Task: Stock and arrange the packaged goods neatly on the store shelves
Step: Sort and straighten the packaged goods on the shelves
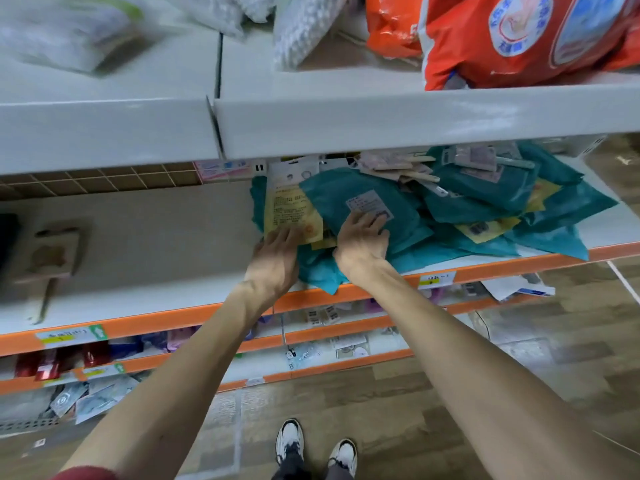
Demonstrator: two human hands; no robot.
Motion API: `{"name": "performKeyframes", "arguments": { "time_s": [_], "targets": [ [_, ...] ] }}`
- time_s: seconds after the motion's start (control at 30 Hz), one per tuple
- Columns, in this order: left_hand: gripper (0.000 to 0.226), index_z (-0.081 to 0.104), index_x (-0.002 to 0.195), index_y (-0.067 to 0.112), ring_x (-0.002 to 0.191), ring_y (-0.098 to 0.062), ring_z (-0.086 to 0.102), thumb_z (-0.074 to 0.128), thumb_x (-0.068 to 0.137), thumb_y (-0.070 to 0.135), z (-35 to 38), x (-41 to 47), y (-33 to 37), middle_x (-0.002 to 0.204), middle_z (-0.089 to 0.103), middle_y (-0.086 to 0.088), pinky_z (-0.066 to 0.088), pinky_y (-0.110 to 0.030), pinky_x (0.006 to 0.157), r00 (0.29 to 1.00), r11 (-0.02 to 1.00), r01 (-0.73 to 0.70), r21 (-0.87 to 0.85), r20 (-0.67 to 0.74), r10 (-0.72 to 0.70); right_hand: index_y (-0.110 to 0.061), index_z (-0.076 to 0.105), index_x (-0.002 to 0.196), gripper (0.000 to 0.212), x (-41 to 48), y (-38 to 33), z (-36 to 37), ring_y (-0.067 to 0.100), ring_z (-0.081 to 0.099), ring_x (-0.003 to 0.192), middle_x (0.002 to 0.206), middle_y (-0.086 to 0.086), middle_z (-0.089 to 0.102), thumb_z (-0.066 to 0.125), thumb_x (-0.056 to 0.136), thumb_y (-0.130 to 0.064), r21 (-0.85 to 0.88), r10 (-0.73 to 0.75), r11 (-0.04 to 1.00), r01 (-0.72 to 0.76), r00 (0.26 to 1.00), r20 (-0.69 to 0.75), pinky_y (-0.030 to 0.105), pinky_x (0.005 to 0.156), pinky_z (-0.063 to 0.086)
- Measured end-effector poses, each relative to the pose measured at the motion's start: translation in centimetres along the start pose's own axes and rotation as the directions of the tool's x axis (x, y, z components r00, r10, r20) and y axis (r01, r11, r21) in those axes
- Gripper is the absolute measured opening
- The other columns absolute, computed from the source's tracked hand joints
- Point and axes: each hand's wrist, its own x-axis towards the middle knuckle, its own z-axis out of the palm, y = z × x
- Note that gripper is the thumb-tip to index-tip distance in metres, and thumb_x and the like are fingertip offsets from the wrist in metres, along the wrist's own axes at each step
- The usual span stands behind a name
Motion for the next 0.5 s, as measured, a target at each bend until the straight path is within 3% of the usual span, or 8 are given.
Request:
{"name": "performKeyframes", "arguments": {
  "time_s": [0.03,0.1,0.17,0.23,0.3,0.4,0.5],
  "targets": [
    [0.056,0.047,0.135,0.016,0.128,-0.03,0.045,0.055,0.08,0.005,0.0,0.0,-0.1,0.136,0.051,-0.005,0.042,-0.043,0.093,1.0,1.0,-0.011,-0.001,0.002,0.011,0.006,0.043,0.134,0.047,0.0,0.1,0.0,0.048,0.045,0.125,0.134,0.036,0.046,0.053,0.093,-0.015,-0.027,-0.004,1.0,0.003,1.0,-0.022,0.045,0.091,0.046],
    [0.056,0.047,0.134,0.016,0.129,-0.028,0.042,0.055,0.079,0.005,-0.3,0.2,-0.4,0.135,0.051,-0.003,0.041,-0.042,0.094,0.999,0.999,-0.025,-0.028,0.025,0.026,0.0,0.064,0.111,0.038,-0.4,1.0,0.0,0.039,0.066,0.097,0.108,0.028,0.066,0.067,0.078,-0.016,-0.088,-0.044,0.995,0.044,0.999,0.0,0.036,0.071,0.053],
    [0.053,0.047,0.131,0.015,0.127,-0.028,0.042,0.056,0.08,0.007,-0.7,0.5,-0.6,0.133,0.05,-0.003,0.04,-0.042,0.093,0.998,0.999,-0.03,-0.04,0.051,0.032,-0.006,0.072,0.092,0.034,-0.9,2.0,-0.5,0.031,0.069,0.072,0.085,0.019,0.072,0.077,0.06,-0.016,-0.166,-0.062,0.984,0.064,0.998,0.012,0.03,0.055,0.05],
    [0.044,0.048,0.124,0.014,0.122,-0.03,0.044,0.056,0.081,0.011,-0.9,1.1,-0.7,0.128,0.05,-0.004,0.041,-0.043,0.092,0.998,0.998,-0.018,-0.066,0.06,0.022,-0.006,0.068,0.093,0.036,-1.7,3.0,-2.2,0.028,0.067,0.067,0.08,0.014,0.07,0.079,0.059,-0.012,-0.205,-0.117,0.973,0.106,0.992,-0.046,0.027,0.052,0.046],
    [0.036,0.05,0.118,0.013,0.118,-0.032,0.045,0.054,0.082,0.009,-1.3,1.9,-0.7,0.126,0.05,-0.006,0.043,-0.045,0.093,0.998,0.992,0.031,-0.12,0.065,-0.023,-0.003,0.062,0.107,0.039,-2.0,4.2,-4.9,0.027,0.068,0.073,0.088,0.012,0.069,0.075,0.071,-0.011,-0.177,-0.168,0.974,0.139,0.973,-0.159,0.027,0.053,0.042],
    [0.036,0.056,0.117,0.015,0.115,-0.035,0.05,0.048,0.085,0.001,-1.9,3.6,-0.4,0.126,0.052,-0.009,0.046,-0.047,0.094,0.989,0.982,0.127,-0.136,0.096,-0.115,0.003,0.045,0.13,0.041,-1.3,6.7,-8.3,0.033,0.067,0.09,0.106,0.019,0.066,0.05,0.094,-0.016,0.032,-0.113,0.991,0.131,0.938,-0.328,0.031,0.058,0.039],
    [0.026,0.06,0.11,0.012,0.105,-0.037,0.056,0.044,0.09,0.013,-2.1,5.2,-0.1,0.12,0.056,-0.016,0.051,-0.051,0.088,0.982,0.963,0.186,-0.197,0.078,-0.173,-0.002,0.054,0.113,0.033,-0.2,9.9,-10.4,0.033,0.065,0.084,0.1,0.018,0.065,0.047,0.097,-0.03,0.405,0.038,0.907,0.114,0.936,-0.349,0.036,0.062,0.049]
  ]
}}
